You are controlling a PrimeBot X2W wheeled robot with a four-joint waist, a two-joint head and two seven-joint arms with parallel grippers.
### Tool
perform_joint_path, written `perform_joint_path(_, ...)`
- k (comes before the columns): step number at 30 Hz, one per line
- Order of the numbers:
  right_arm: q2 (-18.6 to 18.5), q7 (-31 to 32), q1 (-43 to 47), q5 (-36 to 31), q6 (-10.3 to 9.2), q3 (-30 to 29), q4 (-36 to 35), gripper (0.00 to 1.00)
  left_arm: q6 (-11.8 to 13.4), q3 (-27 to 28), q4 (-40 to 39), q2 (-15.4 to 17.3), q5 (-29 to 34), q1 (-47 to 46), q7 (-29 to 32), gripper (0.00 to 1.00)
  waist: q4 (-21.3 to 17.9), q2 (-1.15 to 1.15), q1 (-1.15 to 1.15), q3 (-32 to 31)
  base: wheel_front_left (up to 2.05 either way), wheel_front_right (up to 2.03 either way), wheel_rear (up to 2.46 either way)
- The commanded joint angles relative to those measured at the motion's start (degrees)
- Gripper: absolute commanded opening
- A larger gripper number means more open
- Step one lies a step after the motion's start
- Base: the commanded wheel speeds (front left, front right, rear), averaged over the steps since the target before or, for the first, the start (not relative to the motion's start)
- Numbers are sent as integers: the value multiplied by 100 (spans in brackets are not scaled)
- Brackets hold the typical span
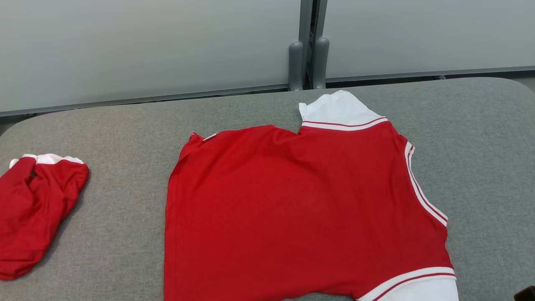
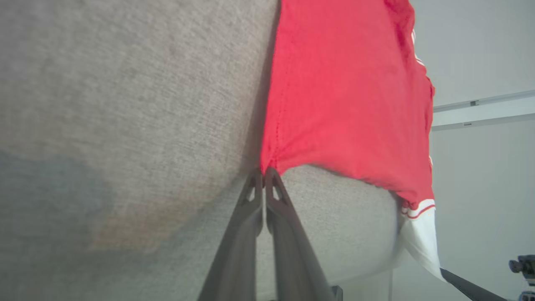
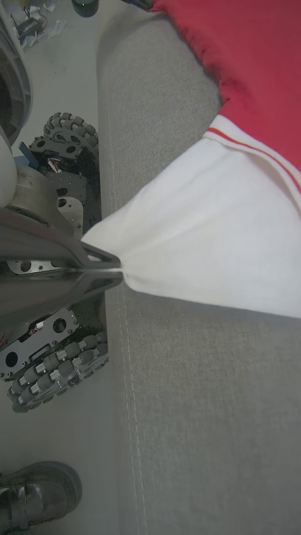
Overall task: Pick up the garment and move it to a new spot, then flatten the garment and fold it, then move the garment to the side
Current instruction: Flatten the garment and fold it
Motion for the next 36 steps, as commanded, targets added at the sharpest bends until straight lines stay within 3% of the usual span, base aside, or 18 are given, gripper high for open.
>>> perform_joint_path(1, 31, -17, 63, 110, 4, -59, -67, 0, 92, 54, -329, 113, -100, 130, 111, 0, 6, 0, 0, 25, 0, 0, 0)
perform_joint_path(9, 90, -719, -325, 631, 4, 9, -216, 0, 19, 382, -1035, 52, -279, 19, -116, 0, -29, 0, 0, 20, 0, 0, 0)
perform_joint_path(16, -77, -1673, -1154, 1015, 4, 466, 36, 0, 192, 291, -1002, -71, 78, -749, -153, 0, -4, 0, 0, 50, 0, 0, 0)
perform_joint_path(23, -568, -2887, -2027, 509, 4, 967, 779, 0, 432, 38, -80, -199, 914, -1977, -339, 0, 126, 0, 0, 189, 0, 0, 0)
perform_joint_path(36, -981, -4628, -3584, 62, 5, 1849, 2434, 0, -58, -396, 1601, -738, 1536, -3213, -866, 0, 136, 0, 0, 405, 0, 0, 0)
